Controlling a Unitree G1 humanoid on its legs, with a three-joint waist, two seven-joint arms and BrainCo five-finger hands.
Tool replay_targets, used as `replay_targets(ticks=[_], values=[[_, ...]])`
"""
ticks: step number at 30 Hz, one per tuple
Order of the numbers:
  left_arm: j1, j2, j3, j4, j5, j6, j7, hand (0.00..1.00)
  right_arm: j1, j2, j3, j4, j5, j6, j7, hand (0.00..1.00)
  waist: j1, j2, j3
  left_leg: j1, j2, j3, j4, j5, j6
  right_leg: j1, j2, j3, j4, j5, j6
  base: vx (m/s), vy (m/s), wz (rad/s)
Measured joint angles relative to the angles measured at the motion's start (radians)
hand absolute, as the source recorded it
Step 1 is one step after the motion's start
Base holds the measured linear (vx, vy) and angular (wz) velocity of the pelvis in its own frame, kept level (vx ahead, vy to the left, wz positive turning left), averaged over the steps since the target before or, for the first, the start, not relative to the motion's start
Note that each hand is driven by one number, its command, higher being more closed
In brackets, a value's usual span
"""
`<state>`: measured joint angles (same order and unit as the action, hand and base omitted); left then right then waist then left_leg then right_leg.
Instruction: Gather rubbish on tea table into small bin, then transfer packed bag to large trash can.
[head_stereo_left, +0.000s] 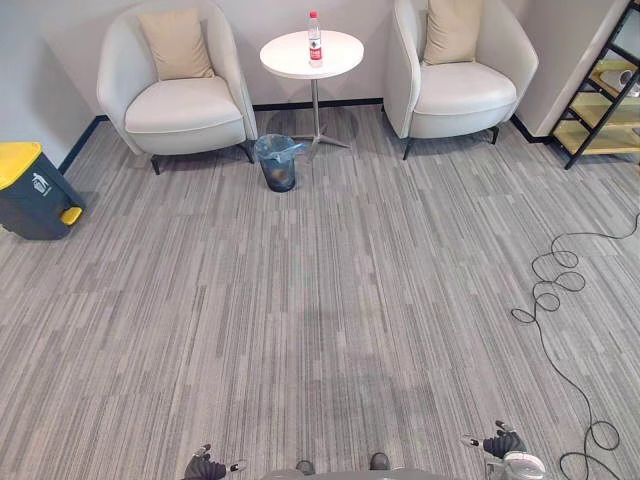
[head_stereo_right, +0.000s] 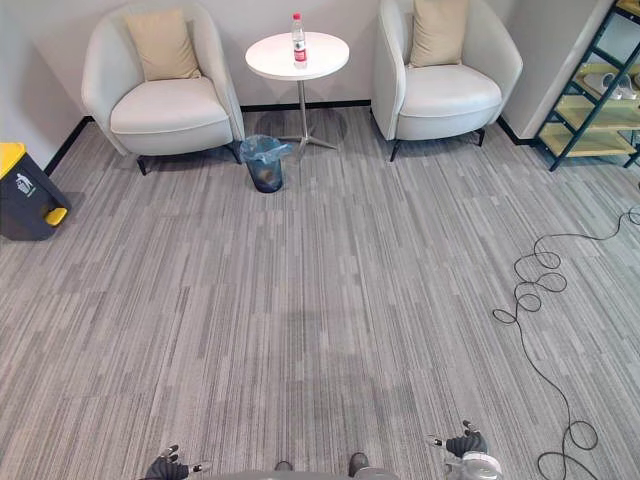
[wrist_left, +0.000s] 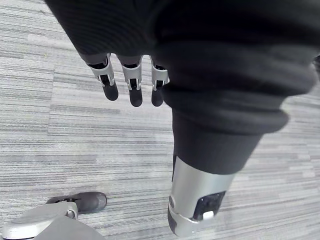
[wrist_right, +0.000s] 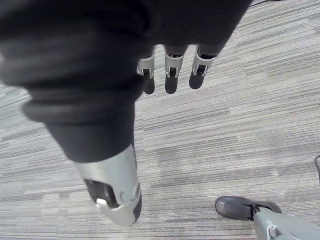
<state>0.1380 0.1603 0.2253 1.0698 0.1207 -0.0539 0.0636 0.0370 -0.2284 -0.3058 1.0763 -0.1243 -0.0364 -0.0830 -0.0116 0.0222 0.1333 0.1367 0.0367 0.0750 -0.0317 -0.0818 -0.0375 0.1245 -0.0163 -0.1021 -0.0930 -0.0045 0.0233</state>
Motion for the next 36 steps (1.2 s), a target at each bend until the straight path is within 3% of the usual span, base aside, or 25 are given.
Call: replay_targets(ticks=[5,7,10,11,13,15,17,20,21,23,24,25,26,28,29,30,31,32,33,34,36], values=[[-0.001,-0.001,0.000,0.000,-0.001,0.001,0.000,0.00,-0.008,0.024,-0.016,-0.001,0.006,0.003,0.000,0.00,0.004,0.000,0.002,-0.062,0.004,0.037,0.075,-0.054,0.012,-0.051,0.001,0.038,0.012,-0.005,0.006,0.02,0.009,-0.23],[-0.003,-0.001,0.000,-0.001,-0.003,0.001,0.000,0.00,-0.012,0.024,-0.022,-0.003,0.007,0.004,-0.001,0.00,0.022,0.008,0.006,-0.094,0.011,0.059,0.124,-0.091,0.018,-0.086,0.002,0.062,0.059,-0.029,0.016,0.08,0.038,-0.41],[-0.007,0.001,0.001,-0.004,-0.005,0.000,0.001,0.00,-0.009,0.024,-0.052,-0.004,0.007,0.009,-0.001,0.00,0.025,0.015,0.018,-0.120,0.009,0.076,0.196,-0.150,0.032,-0.185,-0.011,0.077,0.260,-0.135,0.046,0.12,0.054,-0.21],[-0.006,0.002,0.001,-0.004,-0.005,0.001,0.001,0.00,-0.008,0.024,-0.059,-0.004,0.007,0.013,-0.001,0.00,0.025,0.014,0.023,-0.116,0.001,0.080,0.213,-0.168,0.040,-0.227,-0.026,0.073,0.371,-0.181,0.087,0.10,0.069,-0.08],[-0.008,0.005,0.001,-0.008,-0.022,0.000,0.001,0.00,-0.010,0.028,-0.059,-0.004,0.008,0.014,-0.001,0.00,0.025,0.010,0.052,-0.072,-0.020,0.089,0.210,-0.176,0.049,-0.309,-0.067,0.042,0.615,-0.214,0.121,0.13,0.107,-0.02],[-0.006,0.012,0.001,-0.009,-0.032,0.001,0.002,0.00,-0.009,0.035,-0.058,-0.005,0.009,0.015,-0.001,0.00,0.024,0.008,0.075,-0.018,-0.033,0.085,0.205,-0.205,0.077,-0.389,-0.117,-0.019,0.843,-0.220,0.119,0.20,0.107,0.09],[-0.005,0.024,0.002,-0.012,-0.034,0.002,0.003,0.00,-0.005,0.044,-0.054,-0.003,0.009,0.017,0.000,0.00,0.024,0.003,0.085,0.020,-0.042,0.078,0.202,-0.231,0.084,-0.444,-0.162,-0.080,0.938,-0.263,0.100,0.23,0.044,0.08],[-0.014,0.019,0.004,-0.019,-0.041,0.002,0.003,0.00,-0.017,0.043,-0.046,-0.003,0.010,0.016,0.000,0.00,0.003,0.017,0.101,0.072,-0.001,0.057,0.152,-0.238,0.080,-0.531,-0.142,-0.165,0.865,-0.279,0.063,0.30,-0.058,0.23],[-0.030,0.016,0.002,-0.018,-0.041,0.002,0.003,0.00,-0.029,0.040,-0.038,-0.005,0.013,0.016,-0.001,0.00,-0.007,0.022,0.112,0.092,0.028,0.051,0.137,-0.237,0.078,-0.559,-0.107,-0.184,0.773,-0.259,0.041,0.47,-0.164,0.32],[-0.038,0.022,0.001,-0.018,-0.041,0.001,0.002,0.00,-0.018,0.040,-0.031,-0.006,0.017,0.015,-0.002,0.00,-0.018,0.002,0.111,0.107,0.026,0.029,0.139,-0.232,0.045,-0.562,-0.083,-0.177,0.566,-0.130,0.005,0.53,-0.200,0.42],[-0.051,0.010,0.003,-0.013,-0.040,0.002,0.003,0.00,-0.009,0.024,-0.033,-0.003,0.018,0.015,-0.003,0.00,-0.029,0.004,0.112,0.134,0.042,0.000,0.150,-0.256,-0.008,-0.551,-0.082,-0.185,0.575,-0.048,-0.089,0.39,-0.154,0.35],[-0.053,0.001,0.003,-0.016,-0.039,-0.001,0.000,0.00,-0.011,0.020,-0.038,-0.005,0.019,0.016,-0.004,0.00,-0.028,0.022,0.111,0.134,0.063,-0.002,0.163,-0.254,-0.017,-0.547,-0.072,-0.200,0.588,-0.069,-0.100,0.49,-0.219,0.26],[-0.064,-0.006,0.005,-0.020,-0.040,-0.003,0.001,0.00,-0.011,0.030,-0.041,-0.026,0.037,0.012,-0.005,0.00,-0.029,0.025,0.107,0.091,0.085,-0.002,0.263,-0.219,-0.077,-0.531,-0.063,-0.207,0.592,-0.114,-0.113,0.38,-0.188,0.05],[-0.073,-0.022,0.018,-0.023,-0.040,-0.002,0.001,0.00,-0.010,0.039,-0.041,-0.032,0.044,0.011,-0.005,0.00,-0.026,0.033,0.108,0.019,0.100,-0.012,0.458,-0.153,-0.128,-0.458,-0.043,-0.222,0.539,-0.132,-0.122,0.50,-0.249,0.13],[-0.068,-0.034,0.024,-0.038,-0.041,-0.001,0.001,0.00,-0.002,0.052,-0.036,-0.053,0.047,0.014,-0.008,0.00,-0.026,0.033,0.108,-0.054,0.130,-0.024,0.669,-0.074,-0.126,-0.369,-0.024,-0.227,0.474,-0.140,-0.127,0.58,-0.248,0.13],[-0.067,-0.041,0.024,-0.053,-0.041,-0.001,0.000,0.00,0.007,0.069,-0.028,-0.085,0.054,0.011,-0.010,0.00,-0.019,0.032,0.109,-0.121,0.167,-0.011,0.858,-0.077,-0.124,-0.280,-0.001,-0.228,0.413,-0.144,-0.133,0.46,-0.186,0.06],[-0.066,-0.043,0.024,-0.062,-0.042,0.000,0.000,0.00,0.009,0.076,-0.025,-0.100,0.059,0.008,-0.010,0.00,-0.013,0.031,0.109,-0.154,0.187,0.005,0.933,-0.079,-0.119,-0.238,0.011,-0.227,0.384,-0.147,-0.135,0.43,-0.155,-0.08],[-0.067,-0.048,0.024,-0.091,-0.051,0.001,0.001,0.00,0.009,0.086,-0.014,-0.129,0.080,0.001,-0.012,0.00,0.003,0.027,0.110,-0.223,0.224,0.044,1.043,-0.096,-0.090,-0.168,0.025,-0.218,0.339,-0.154,-0.137,0.38,-0.131,-0.22],[-0.069,-0.054,0.024,-0.120,-0.051,0.000,0.001,0.00,0.008,0.094,-0.009,-0.152,0.085,-0.002,-0.014,0.00,0.027,0.021,0.110,-0.293,0.245,0.077,1.086,-0.111,-0.069,-0.123,0.031,-0.200,0.310,-0.167,-0.132,0.36,-0.112,-0.25],[-0.069,-0.059,0.024,-0.131,-0.051,-0.001,0.002,0.00,0.006,0.096,-0.008,-0.158,0.085,-0.003,-0.016,0.00,0.032,0.021,0.110,-0.331,0.246,0.083,1.090,-0.119,-0.061,-0.100,0.031,-0.195,0.295,-0.178,-0.136,0.33,-0.058,-0.22],[-0.068,-0.071,0.025,-0.135,-0.054,0.001,0.002,0.00,-0.016,0.103,-0.013,-0.157,0.086,0.001,-0.026,0.00,0.053,0.011,0.114,-0.443,0.239,0.144,0.977,-0.144,-0.029,-0.028,0.022,-0.167,0.244,-0.181,-0.111,0.42,0.036,-0.33]])
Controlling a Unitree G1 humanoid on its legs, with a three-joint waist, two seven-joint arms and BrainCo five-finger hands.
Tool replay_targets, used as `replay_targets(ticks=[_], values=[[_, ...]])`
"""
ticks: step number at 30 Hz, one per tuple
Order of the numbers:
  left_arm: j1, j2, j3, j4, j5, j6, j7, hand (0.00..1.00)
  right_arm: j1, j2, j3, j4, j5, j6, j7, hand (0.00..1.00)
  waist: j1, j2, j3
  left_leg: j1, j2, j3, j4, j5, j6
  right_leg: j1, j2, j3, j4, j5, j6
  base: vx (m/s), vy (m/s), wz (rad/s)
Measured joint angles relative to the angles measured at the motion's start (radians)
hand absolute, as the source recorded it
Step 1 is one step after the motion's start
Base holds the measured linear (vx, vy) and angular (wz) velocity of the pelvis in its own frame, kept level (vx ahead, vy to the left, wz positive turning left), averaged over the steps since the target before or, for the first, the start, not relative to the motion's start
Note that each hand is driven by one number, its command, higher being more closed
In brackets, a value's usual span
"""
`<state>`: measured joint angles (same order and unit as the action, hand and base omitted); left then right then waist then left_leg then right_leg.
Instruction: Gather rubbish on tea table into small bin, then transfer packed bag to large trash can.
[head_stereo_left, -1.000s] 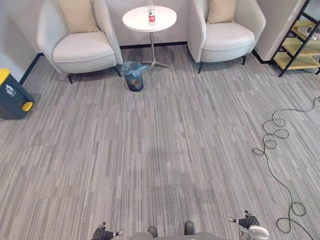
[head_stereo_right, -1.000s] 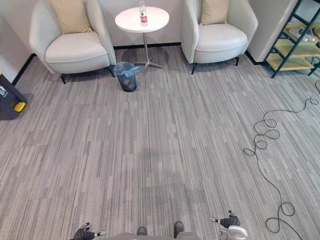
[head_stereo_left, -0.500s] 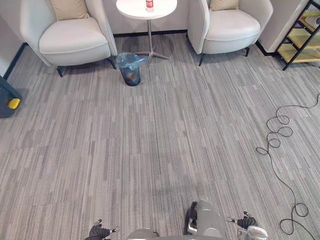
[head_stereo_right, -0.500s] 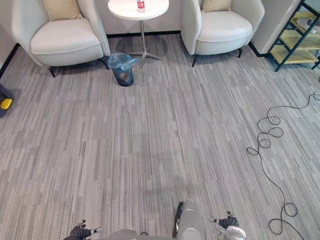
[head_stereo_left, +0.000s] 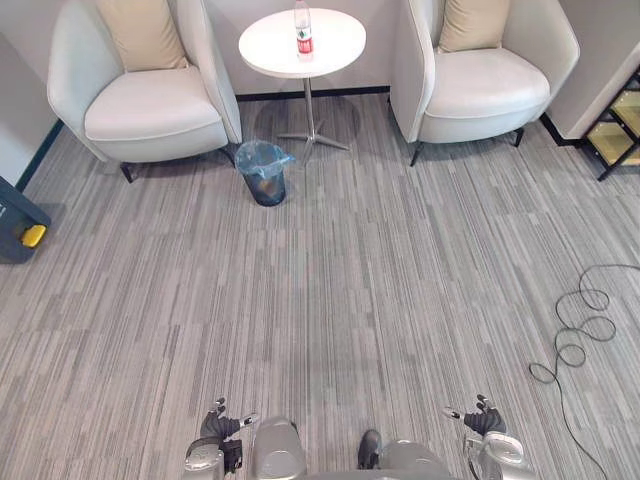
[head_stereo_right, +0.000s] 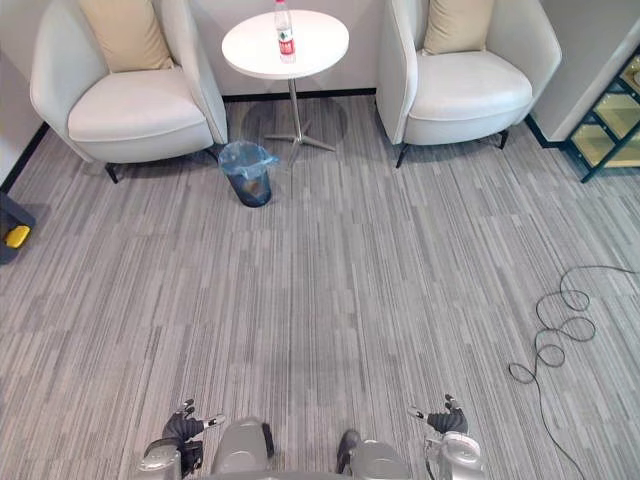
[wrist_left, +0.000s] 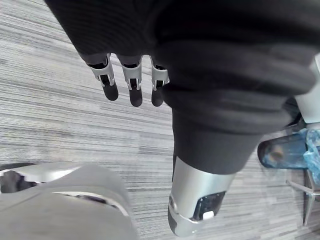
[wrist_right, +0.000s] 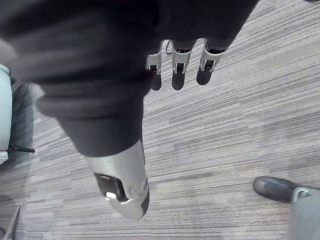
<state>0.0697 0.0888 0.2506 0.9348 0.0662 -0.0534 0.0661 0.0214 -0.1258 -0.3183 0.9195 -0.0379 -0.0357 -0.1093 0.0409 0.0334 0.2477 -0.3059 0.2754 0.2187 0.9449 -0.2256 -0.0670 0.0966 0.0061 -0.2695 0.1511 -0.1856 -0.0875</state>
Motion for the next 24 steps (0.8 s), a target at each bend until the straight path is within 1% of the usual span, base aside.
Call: replay_targets(ticks=[1,2,3,4,5,6,7,8,9,10,11,12,13,14,15,16,17,18,19,20,21,22,23,24], values=[[0.000,-0.004,0.000,0.000,-0.007,0.000,0.000,0.00,-0.004,0.000,-0.002,0.005,0.000,0.000,-0.001,0.00,0.005,-0.002,0.002,-0.013,-0.010,0.021,-0.060,-0.002,0.004,0.020,-0.007,0.010,-0.012,-0.002,0.005,0.47,0.129,-0.40],[-0.001,-0.007,0.000,0.000,-0.018,-0.001,0.001,0.00,-0.020,-0.001,-0.009,0.024,0.000,0.001,-0.002,0.00,0.010,-0.012,0.001,-0.035,-0.057,0.040,-0.225,0.000,0.002,0.052,-0.035,0.021,-0.033,-0.010,0.025,0.35,0.135,-0.30],[0.000,-0.008,-0.003,0.001,-0.018,-0.001,0.001,0.00,-0.024,-0.002,-0.020,0.037,0.000,0.001,-0.004,0.00,0.015,-0.018,-0.001,-0.034,-0.102,0.043,-0.396,0.022,-0.010,0.072,-0.057,0.029,-0.045,-0.021,0.045,0.45,0.195,-0.35],[0.003,-0.009,-0.005,0.005,-0.018,-0.002,0.001,0.00,-0.022,-0.009,-0.032,0.053,0.000,0.001,-0.005,0.00,0.028,-0.011,-0.007,-0.018,-0.145,0.028,-0.611,0.092,-0.016,0.092,-0.067,0.043,-0.065,-0.038,0.076,0.46,0.241,-0.34],[0.008,-0.009,-0.005,0.009,-0.018,-0.002,0.001,0.00,-0.020,-0.015,-0.034,0.066,0.000,0.001,-0.005,0.00,0.032,0.000,-0.013,-0.018,-0.154,0.017,-0.690,0.136,-0.010,0.105,-0.064,0.054,-0.072,-0.050,0.094,0.58,0.309,-0.49],[0.022,0.003,-0.004,0.022,-0.018,-0.002,0.003,0.00,-0.022,-0.012,-0.034,0.092,0.000,0.005,-0.005,0.00,0.034,-0.002,-0.027,-0.011,-0.171,-0.010,-0.685,0.261,0.054,0.126,-0.077,0.077,-0.075,-0.077,0.121,0.62,0.298,-0.30],[0.028,0.018,-0.003,0.036,-0.018,-0.002,0.003,0.00,-0.024,0.001,-0.034,0.096,-0.002,0.006,-0.004,0.00,0.028,-0.046,-0.041,-0.032,-0.209,-0.007,-0.629,0.206,0.080,0.134,-0.118,0.084,-0.072,-0.089,0.136,0.55,0.219,-0.15],[0.024,0.020,-0.004,0.041,-0.018,-0.001,0.003,0.00,-0.020,-0.001,-0.037,0.096,-0.003,0.007,-0.005,0.00,0.026,-0.056,-0.045,-0.044,-0.219,-0.004,-0.596,0.176,0.088,0.131,-0.132,0.087,-0.059,-0.089,0.138,0.54,0.197,0.03],[0.020,0.010,-0.004,0.051,-0.018,-0.001,0.002,0.00,-0.013,-0.008,-0.047,0.098,-0.004,0.009,-0.005,0.00,0.034,-0.064,-0.045,-0.044,-0.223,0.011,-0.542,0.126,0.101,0.115,-0.153,0.113,0.011,-0.090,0.139,0.52,0.222,-0.16],[0.026,0.008,0.000,0.063,-0.017,0.001,0.003,0.00,-0.015,-0.012,-0.047,0.097,-0.007,0.010,-0.004,0.00,0.043,-0.064,-0.046,-0.015,-0.225,0.023,-0.507,0.076,0.112,0.073,-0.171,0.153,0.157,-0.089,0.142,0.52,0.240,-0.27],[0.029,0.012,-0.004,0.067,-0.017,0.001,0.002,0.00,-0.014,-0.012,-0.046,0.097,-0.011,0.009,-0.005,0.00,0.045,-0.066,-0.047,0.009,-0.227,0.032,-0.504,0.055,0.117,0.045,-0.186,0.174,0.253,-0.080,0.173,0.52,0.229,-0.22],[0.031,0.018,-0.009,0.069,-0.017,0.003,0.003,0.00,-0.012,-0.009,-0.042,0.100,-0.012,0.009,-0.003,0.00,0.043,-0.074,-0.052,0.060,-0.246,0.035,-0.510,0.019,0.125,-0.028,-0.212,0.209,0.467,-0.043,0.280,0.42,0.157,-0.02],[0.029,0.021,-0.015,0.069,-0.017,0.003,0.003,0.00,-0.012,-0.008,-0.039,0.104,-0.012,0.009,-0.001,0.00,0.039,-0.077,-0.054,0.084,-0.255,0.033,-0.512,0.000,0.130,-0.065,-0.218,0.223,0.571,-0.025,0.317,0.53,0.138,0.16],[0.028,0.026,-0.018,0.069,-0.017,0.003,0.003,0.00,-0.016,-0.007,-0.030,0.111,-0.012,0.009,0.001,0.00,0.027,-0.076,-0.054,0.138,-0.264,0.030,-0.513,-0.032,0.138,-0.141,-0.234,0.226,0.756,-0.022,0.320,0.50,0.080,0.15],[0.029,0.026,-0.021,0.069,-0.017,0.006,0.003,0.00,-0.012,-0.007,-0.015,0.111,-0.013,0.009,0.004,0.00,0.025,-0.072,-0.053,0.201,-0.266,0.030,-0.530,-0.049,0.138,-0.210,-0.247,0.196,0.882,-0.034,0.283,0.49,0.058,0.07],[0.029,0.026,-0.022,0.068,-0.018,0.007,0.003,0.00,-0.010,-0.006,-0.012,0.112,-0.013,0.009,0.005,0.00,0.025,-0.070,-0.053,0.231,-0.267,0.029,-0.544,-0.049,0.137,-0.244,-0.253,0.175,0.914,-0.045,0.263,0.48,0.025,-0.04],[0.028,0.027,-0.022,0.068,-0.018,0.007,0.003,0.00,-0.010,-0.005,0.001,0.115,-0.015,0.009,0.005,0.00,0.024,-0.061,-0.049,0.296,-0.264,0.024,-0.581,-0.043,0.129,-0.295,-0.251,0.131,0.926,-0.068,0.221,0.48,-0.016,0.07],[0.028,0.026,-0.023,0.067,-0.019,0.006,0.003,0.00,-0.005,-0.006,0.001,0.116,-0.015,0.009,0.006,0.00,0.012,-0.050,-0.048,0.352,-0.256,0.016,-0.614,-0.040,0.125,-0.341,-0.243,0.080,0.881,-0.091,0.183,0.59,-0.066,0.21],[0.024,0.026,-0.023,0.067,-0.023,0.007,0.004,0.00,-0.003,-0.007,0.001,0.116,-0.015,0.009,0.006,0.00,-0.007,-0.041,-0.044,0.404,-0.246,0.000,-0.649,-0.040,0.125,-0.385,-0.225,0.042,0.802,-0.110,0.158,0.50,-0.098,0.29],[0.023,0.027,-0.023,0.067,-0.026,0.007,0.004,0.00,-0.006,-0.009,0.001,0.115,-0.014,0.009,0.006,0.00,-0.017,-0.037,-0.043,0.426,-0.238,-0.008,-0.665,-0.040,0.125,-0.408,-0.212,0.029,0.752,-0.114,0.150,0.53,-0.150,0.43],[0.018,0.028,-0.023,0.068,-0.028,0.007,0.005,0.00,-0.005,-0.010,0.001,0.115,-0.014,0.010,0.006,0.00,-0.031,-0.027,-0.039,0.462,-0.216,-0.030,-0.692,-0.040,0.124,-0.450,-0.175,0.020,0.616,-0.107,0.139,0.45,-0.152,0.43],[0.015,0.029,-0.024,0.068,-0.028,0.006,0.005,0.00,-0.001,-0.011,0.001,0.115,-0.014,0.010,0.006,0.00,-0.034,-0.026,-0.037,0.479,-0.206,-0.040,-0.706,-0.039,0.123,-0.470,-0.157,0.024,0.538,-0.094,0.138,0.57,-0.222,0.59],[0.009,0.038,-0.033,0.068,-0.029,0.005,0.004,0.00,0.016,-0.010,0.003,0.116,-0.014,0.013,0.006,0.00,-0.040,-0.048,-0.047,0.509,-0.205,-0.071,-0.731,-0.034,0.097,-0.480,-0.129,0.038,0.344,0.009,0.137,0.59,-0.254,0.68],[0.007,0.048,-0.046,0.072,-0.028,0.004,0.002,0.00,0.038,-0.013,0.003,0.118,-0.014,0.014,0.006,0.00,-0.052,-0.068,-0.051,0.533,-0.213,-0.108,-0.735,-0.045,0.061,-0.464,-0.130,0.050,0.252,0.207,0.066,0.75,-0.320,0.51]])
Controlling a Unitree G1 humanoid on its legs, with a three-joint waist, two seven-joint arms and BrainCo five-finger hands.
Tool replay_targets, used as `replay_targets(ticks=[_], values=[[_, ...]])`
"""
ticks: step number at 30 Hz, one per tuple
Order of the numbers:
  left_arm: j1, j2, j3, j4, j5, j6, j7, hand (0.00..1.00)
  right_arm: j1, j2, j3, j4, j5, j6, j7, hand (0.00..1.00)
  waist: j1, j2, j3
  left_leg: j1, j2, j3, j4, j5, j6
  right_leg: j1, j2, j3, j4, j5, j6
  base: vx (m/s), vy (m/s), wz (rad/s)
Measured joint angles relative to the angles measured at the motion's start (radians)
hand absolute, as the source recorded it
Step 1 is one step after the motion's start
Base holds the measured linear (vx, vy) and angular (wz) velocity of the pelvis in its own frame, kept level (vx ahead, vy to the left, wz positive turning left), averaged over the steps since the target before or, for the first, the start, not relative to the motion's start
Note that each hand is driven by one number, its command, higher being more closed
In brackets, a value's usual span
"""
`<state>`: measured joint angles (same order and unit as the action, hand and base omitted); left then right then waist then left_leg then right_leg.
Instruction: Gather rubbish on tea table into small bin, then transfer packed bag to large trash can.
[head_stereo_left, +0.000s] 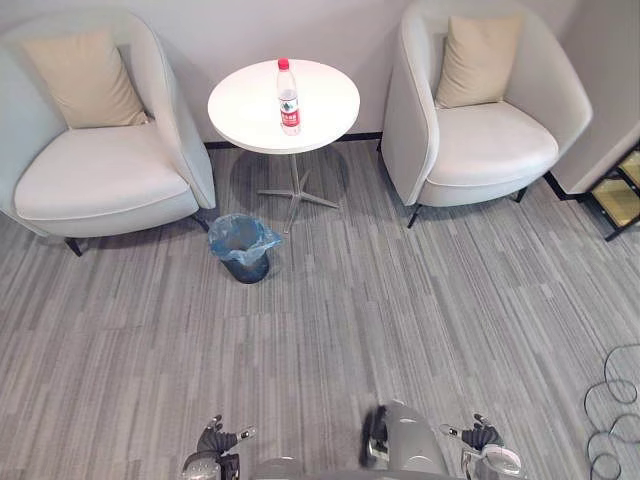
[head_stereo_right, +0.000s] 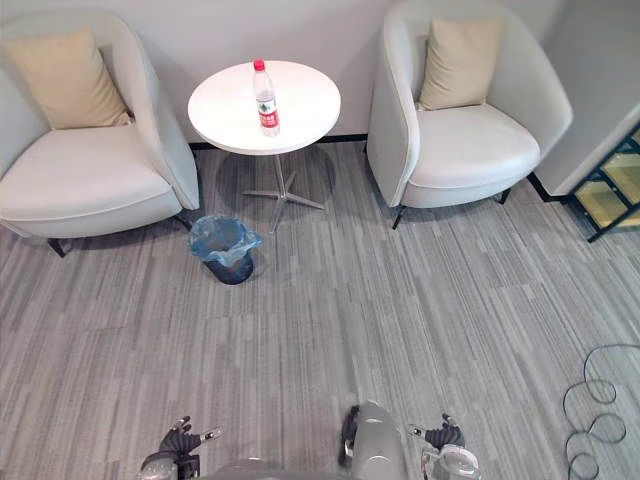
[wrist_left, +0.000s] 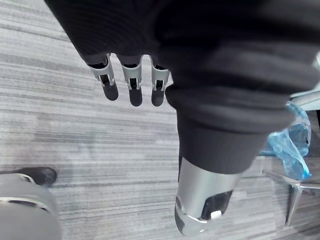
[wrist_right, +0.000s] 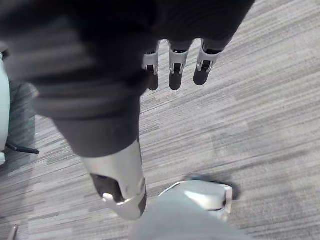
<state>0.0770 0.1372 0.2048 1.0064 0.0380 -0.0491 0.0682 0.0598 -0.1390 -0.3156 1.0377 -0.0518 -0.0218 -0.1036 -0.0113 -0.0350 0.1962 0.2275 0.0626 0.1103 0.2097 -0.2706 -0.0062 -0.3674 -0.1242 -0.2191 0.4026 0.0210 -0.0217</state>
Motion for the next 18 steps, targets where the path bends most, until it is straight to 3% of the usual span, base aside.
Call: replay_targets(ticks=[1,3,5,6,7,9,12,13,14,15,16,17,18], values=[[-0.016,-0.020,-0.001,0.025,0.000,0.000,-0.003,0.00,-0.006,-0.025,-0.004,0.015,0.000,0.003,-0.001,0.00,0.009,0.055,-0.004,0.010,0.057,-0.032,0.013,0.002,-0.034,0.012,0.042,-0.024,0.030,-0.041,-0.025,0.74,-0.321,0.25],[-0.020,-0.024,0.027,0.023,0.000,-0.001,0.000,0.00,-0.024,-0.025,-0.009,0.004,0.000,0.000,-0.002,0.00,0.010,0.061,-0.005,-0.024,0.078,-0.057,0.094,0.044,-0.103,0.028,0.059,-0.034,0.031,-0.097,-0.040,0.52,-0.248,0.06],[-0.029,-0.052,0.073,0.016,-0.001,-0.002,-0.001,0.00,-0.018,-0.007,0.000,-0.018,0.002,0.001,-0.002,0.00,0.003,0.076,0.007,-0.168,0.139,-0.088,0.489,0.159,-0.179,0.168,0.095,-0.073,-0.038,-0.147,-0.052,0.50,-0.253,0.38],[-0.028,-0.059,0.074,0.014,-0.001,-0.002,-0.001,0.00,-0.012,0.001,0.002,-0.032,0.004,0.000,-0.004,0.00,0.009,0.078,0.009,-0.212,0.163,-0.085,0.604,0.157,-0.186,0.215,0.104,-0.080,-0.062,-0.155,-0.057,0.56,-0.240,0.21],[-0.023,-0.071,0.074,-0.002,-0.001,-0.001,-0.002,0.00,-0.005,0.021,0.009,-0.058,0.012,-0.004,-0.007,0.00,0.029,0.072,0.014,-0.312,0.210,-0.041,0.819,0.143,-0.163,0.320,0.129,-0.086,-0.125,-0.170,-0.068,0.41,-0.141,0.04],[-0.012,-0.081,0.073,-0.045,-0.007,0.001,-0.002,0.00,-0.010,0.035,0.020,-0.082,0.015,-0.008,-0.008,0.00,0.048,0.051,0.017,-0.427,0.227,0.010,0.887,0.112,-0.113,0.401,0.136,-0.084,-0.181,-0.193,-0.073,0.41,-0.134,0.02],[-0.012,-0.078,0.073,-0.064,-0.009,-0.001,0.000,0.00,-0.034,0.035,0.010,-0.081,0.024,-0.011,-0.008,0.00,0.070,0.055,0.016,-0.539,0.215,0.083,0.726,0.084,-0.068,0.487,0.138,-0.072,-0.255,-0.193,-0.042,0.35,0.000,-0.13],[-0.008,-0.082,0.072,-0.060,-0.009,0.001,0.000,0.00,-0.048,0.034,-0.007,-0.073,0.024,-0.011,-0.009,0.00,0.083,0.053,0.020,-0.556,0.174,0.103,0.531,0.082,-0.067,0.529,0.123,-0.053,-0.281,-0.199,-0.031,0.44,0.099,-0.27],[-0.006,-0.082,0.073,-0.058,-0.011,0.001,0.000,0.00,-0.053,0.033,-0.012,-0.065,0.024,-0.010,-0.010,0.00,0.083,0.049,0.022,-0.555,0.146,0.106,0.434,0.086,-0.071,0.544,0.111,-0.048,-0.289,-0.204,-0.022,0.55,0.171,-0.28],[-0.005,-0.080,0.072,-0.053,-0.025,0.001,0.000,0.00,-0.053,0.031,-0.030,-0.058,0.023,-0.011,-0.011,0.00,0.083,0.045,0.022,-0.540,0.097,0.114,0.227,0.132,-0.075,0.567,0.087,-0.042,-0.300,-0.221,0.006,0.36,0.156,-0.12],[-0.003,-0.081,0.070,-0.050,-0.028,0.001,0.000,0.00,-0.053,0.025,-0.035,-0.052,0.023,-0.011,-0.012,0.00,0.083,0.051,0.021,-0.524,0.078,0.115,0.129,0.175,-0.072,0.580,0.084,-0.037,-0.305,-0.232,0.022,0.47,0.223,-0.23],[0.004,-0.078,0.068,-0.036,-0.029,0.000,0.000,0.00,-0.052,0.014,-0.039,-0.028,0.023,-0.009,-0.012,0.00,0.085,0.065,0.023,-0.501,0.065,0.113,0.033,0.327,-0.022,0.602,0.083,-0.015,-0.306,-0.259,0.052,0.48,0.228,-0.24],[-0.003,-0.061,0.067,-0.017,-0.029,0.001,0.000,0.00,-0.059,0.023,-0.030,-0.009,0.023,-0.004,-0.012,0.00,0.086,0.040,0.018,-0.483,0.034,0.138,0.027,0.312,0.007,0.617,0.053,-0.005,-0.307,-0.268,0.065,0.57,0.247,-0.16]])
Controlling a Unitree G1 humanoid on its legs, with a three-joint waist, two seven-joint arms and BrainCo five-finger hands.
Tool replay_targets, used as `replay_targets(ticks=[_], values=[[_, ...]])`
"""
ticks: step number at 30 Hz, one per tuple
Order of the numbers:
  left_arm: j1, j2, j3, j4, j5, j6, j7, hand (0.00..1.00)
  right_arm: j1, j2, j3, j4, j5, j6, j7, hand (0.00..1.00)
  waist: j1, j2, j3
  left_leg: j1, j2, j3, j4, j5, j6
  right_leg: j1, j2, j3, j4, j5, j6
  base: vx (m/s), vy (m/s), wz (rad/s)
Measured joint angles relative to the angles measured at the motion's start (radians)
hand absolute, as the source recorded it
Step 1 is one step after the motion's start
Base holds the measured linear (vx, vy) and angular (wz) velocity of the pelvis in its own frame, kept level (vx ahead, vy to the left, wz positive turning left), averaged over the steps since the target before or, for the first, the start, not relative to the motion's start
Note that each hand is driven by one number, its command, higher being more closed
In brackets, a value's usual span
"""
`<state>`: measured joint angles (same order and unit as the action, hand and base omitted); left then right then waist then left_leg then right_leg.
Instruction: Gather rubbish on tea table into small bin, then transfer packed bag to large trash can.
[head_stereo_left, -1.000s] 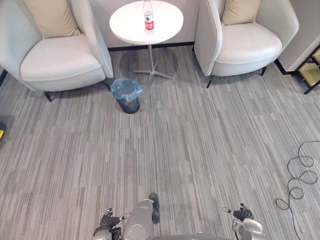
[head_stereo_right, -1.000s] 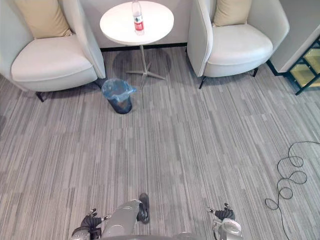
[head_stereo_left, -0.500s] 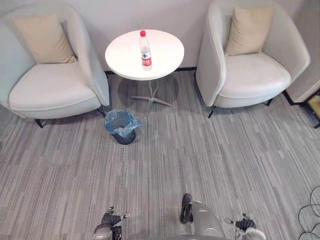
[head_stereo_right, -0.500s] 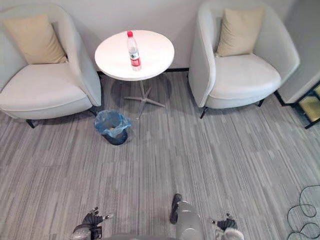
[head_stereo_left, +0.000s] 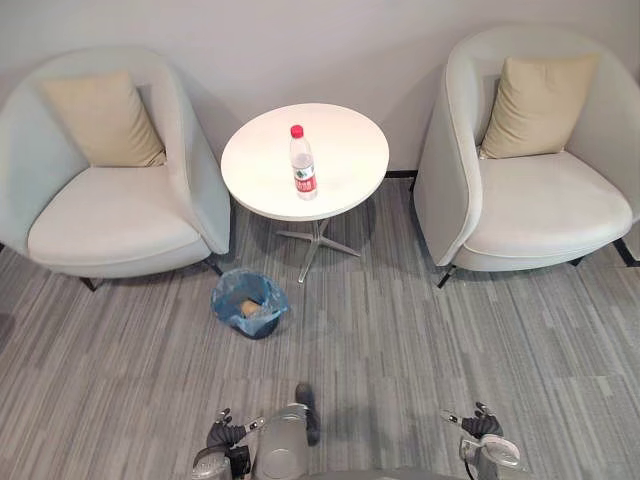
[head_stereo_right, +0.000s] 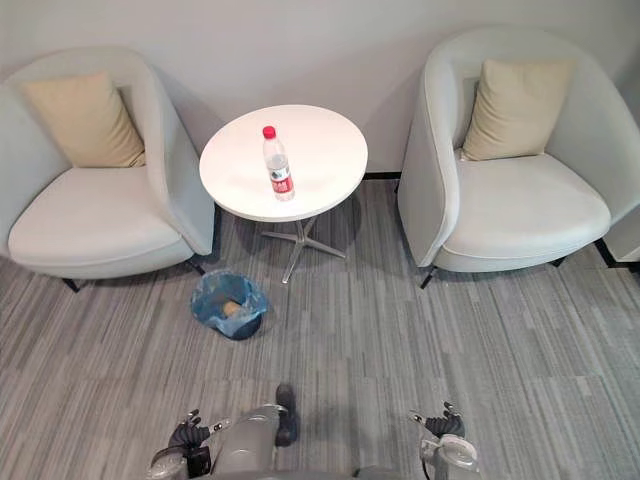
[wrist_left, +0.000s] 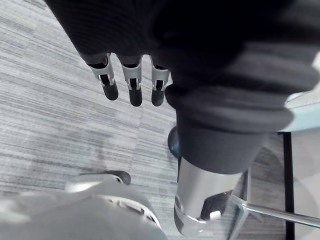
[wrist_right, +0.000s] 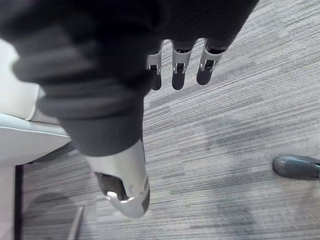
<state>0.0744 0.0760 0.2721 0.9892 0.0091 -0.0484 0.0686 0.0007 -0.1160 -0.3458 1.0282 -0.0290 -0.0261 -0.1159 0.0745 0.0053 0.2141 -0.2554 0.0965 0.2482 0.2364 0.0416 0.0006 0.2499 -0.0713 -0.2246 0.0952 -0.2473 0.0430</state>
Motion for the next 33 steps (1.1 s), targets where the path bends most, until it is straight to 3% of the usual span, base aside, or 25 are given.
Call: replay_targets(ticks=[1,2,5,6,7,8,11,13,14,16,17,18,19,21,23,25,26,27,29,31,32,33], values=[[-0.014,0.017,-0.007,0.002,0.000,-0.001,-0.001,0.00,-0.004,0.001,0.006,0.007,-0.002,0.002,0.002,0.00,-0.005,-0.034,-0.001,-0.005,-0.039,0.004,0.010,-0.040,0.016,-0.003,-0.036,0.014,-0.002,0.007,0.006,0.55,0.214,0.05],[-0.019,0.019,-0.007,0.002,0.000,-0.001,-0.001,0.00,-0.003,-0.001,0.005,0.009,-0.003,0.003,0.002,0.00,-0.005,-0.043,-0.002,-0.013,-0.047,0.004,0.032,-0.054,0.031,-0.001,-0.046,0.019,-0.001,0.009,0.009,0.52,0.195,0.16],[-0.012,0.022,-0.006,0.022,0.002,-0.001,-0.001,0.00,-0.002,-0.017,0.002,0.035,-0.018,0.007,0.003,0.00,-0.003,-0.041,-0.007,0.004,-0.054,0.008,0.137,-0.174,0.047,-0.027,-0.076,0.073,0.162,0.012,0.026,0.34,0.148,0.01],[-0.004,0.024,-0.009,0.041,0.002,0.002,-0.001,0.00,-0.002,-0.017,0.003,0.042,-0.021,0.006,0.005,0.00,-0.004,-0.038,-0.011,0.047,-0.063,0.003,0.125,-0.210,0.046,-0.090,-0.098,0.093,0.349,0.033,0.084,0.54,0.238,0.01],[0.002,0.033,-0.037,0.043,0.002,0.006,0.000,0.00,0.006,-0.014,0.003,0.045,-0.021,0.007,0.007,0.00,-0.006,-0.040,-0.015,0.096,-0.082,-0.008,0.094,-0.227,0.048,-0.174,-0.129,0.099,0.564,0.084,0.180,0.47,0.184,0.18],[-0.001,0.040,-0.059,0.043,0.002,0.007,-0.001,0.00,0.011,-0.012,0.001,0.046,-0.021,0.007,0.007,0.00,-0.008,-0.042,-0.016,0.129,-0.099,-0.022,0.080,-0.234,0.054,-0.228,-0.142,0.106,0.689,0.058,0.183,0.41,0.102,0.45],[-0.009,0.051,-0.082,0.041,0.001,0.006,0.000,0.00,0.036,-0.011,0.005,0.046,-0.020,0.010,0.009,0.00,-0.023,-0.041,-0.018,0.241,-0.125,-0.066,0.029,-0.243,0.066,-0.331,-0.149,0.080,0.821,-0.026,0.113,0.38,0.018,0.64],[-0.013,0.045,-0.082,0.040,0.001,0.005,0.002,0.00,0.031,-0.012,0.009,0.041,-0.020,0.009,0.010,0.00,-0.042,-0.021,-0.016,0.316,-0.108,-0.107,-0.002,-0.243,0.065,-0.418,-0.112,0.046,0.725,-0.062,0.051,0.35,-0.072,0.54],[-0.016,0.043,-0.082,0.040,0.001,0.005,0.002,0.00,0.031,-0.012,0.009,0.037,-0.020,0.008,0.010,0.00,-0.047,-0.017,-0.016,0.328,-0.099,-0.114,-0.007,-0.242,0.064,-0.439,-0.101,0.045,0.690,-0.065,0.046,0.32,-0.123,0.60],[-0.017,0.037,-0.080,0.035,0.000,0.003,0.002,0.00,0.032,-0.008,0.010,0.023,-0.020,0.008,0.011,0.00,-0.060,-0.010,-0.015,0.356,-0.077,-0.144,-0.023,-0.243,0.044,-0.483,-0.075,0.052,0.531,-0.050,0.040,0.27,-0.159,0.62],[-0.017,0.037,-0.079,0.034,0.000,0.000,0.001,0.00,0.039,-0.004,0.010,0.015,-0.020,0.007,0.011,0.00,-0.061,-0.024,-0.020,0.364,-0.076,-0.163,-0.030,-0.253,0.015,-0.489,-0.067,0.072,0.377,0.015,0.035,0.30,-0.236,0.77],[-0.018,0.029,-0.070,0.038,0.001,0.001,0.000,0.00,0.054,-0.006,0.006,0.017,-0.020,0.006,0.010,0.00,-0.061,-0.036,-0.023,0.378,-0.077,-0.176,-0.031,-0.277,-0.025,-0.485,-0.067,0.076,0.341,0.147,-0.016,0.44,-0.353,0.56],[-0.012,0.005,-0.063,0.040,0.002,-0.001,-0.002,0.00,0.057,-0.009,-0.003,0.016,-0.019,0.008,0.008,0.00,-0.048,-0.011,-0.038,0.389,-0.036,-0.183,-0.046,-0.277,-0.039,-0.480,-0.037,0.063,0.341,0.130,-0.030,0.33,-0.264,0.25],[-0.002,-0.014,-0.036,0.041,0.001,0.001,-0.001,0.00,0.054,0.001,-0.009,0.001,-0.012,0.004,0.008,0.00,-0.051,0.011,-0.041,0.387,-0.002,-0.182,-0.039,-0.275,-0.063,-0.460,-0.008,0.028,0.324,0.106,-0.049,0.25,-0.212,0.18],[-0.013,-0.031,-0.026,0.039,0.002,0.001,-0.003,0.00,0.065,0.020,-0.009,-0.003,-0.010,0.004,0.009,0.00,-0.062,0.018,-0.038,0.351,0.033,-0.182,0.070,-0.279,-0.080,-0.406,0.008,-0.019,0.293,0.087,-0.064,0.30,-0.281,0.60],[-0.014,-0.049,-0.023,0.005,0.001,0.000,-0.004,0.00,0.098,0.044,0.014,-0.039,-0.002,0.003,0.008,0.00,-0.056,0.011,-0.028,0.222,0.098,-0.158,0.385,-0.283,-0.112,-0.314,0.028,-0.062,0.238,0.073,-0.079,0.23,-0.214,0.57],[-0.014,-0.051,-0.024,-0.014,0.001,0.000,-0.005,0.00,0.102,0.048,0.022,-0.048,0.004,0.001,0.006,0.00,-0.051,0.019,-0.029,0.185,0.119,-0.137,0.483,-0.283,-0.112,-0.284,0.034,-0.072,0.228,0.068,-0.081,0.19,-0.135,0.19],[-0.011,-0.053,-0.024,-0.018,0.002,0.000,-0.004,0.00,0.102,0.048,0.022,-0.061,0.021,0.000,0.005,0.00,-0.042,0.011,-0.024,0.155,0.143,-0.098,0.534,-0.286,-0.107,-0.253,0.039,-0.075,0.211,0.065,-0.082,0.17,-0.070,0.01],[-0.015,-0.060,-0.025,-0.022,0.002,0.000,-0.004,0.00,0.102,0.051,0.021,-0.073,0.026,-0.003,0.005,0.00,-0.035,0.016,-0.024,0.124,0.154,-0.060,0.525,-0.295,-0.091,-0.223,0.037,-0.072,0.191,0.062,-0.081,0.13,0.003,-0.04],[-0.014,-0.064,-0.025,-0.036,0.002,0.000,-0.003,0.00,0.093,0.051,0.021,-0.076,0.029,-0.003,0.005,0.00,-0.030,0.018,-0.025,0.099,0.141,-0.039,0.364,-0.285,-0.083,-0.210,0.026,-0.064,0.189,0.055,-0.066,0.15,0.092,-0.08],[-0.014,-0.064,-0.025,-0.036,0.002,0.001,-0.003,0.00,0.095,0.050,0.020,-0.080,0.029,-0.003,0.004,0.00,-0.032,0.022,-0.027,0.098,0.136,-0.039,0.296,-0.262,-0.075,-0.211,0.024,-0.063,0.196,0.049,-0.057,0.19,0.145,0.00],[-0.012,-0.070,-0.026,-0.033,0.002,0.001,-0.003,0.00,0.095,0.049,0.018,-0.086,0.029,-0.003,0.004,0.00,-0.030,0.044,-0.035,0.110,0.125,-0.046,0.188,-0.178,-0.070,-0.222,0.027,-0.058,0.219,0.034,-0.033,0.19,0.142,0.10]])
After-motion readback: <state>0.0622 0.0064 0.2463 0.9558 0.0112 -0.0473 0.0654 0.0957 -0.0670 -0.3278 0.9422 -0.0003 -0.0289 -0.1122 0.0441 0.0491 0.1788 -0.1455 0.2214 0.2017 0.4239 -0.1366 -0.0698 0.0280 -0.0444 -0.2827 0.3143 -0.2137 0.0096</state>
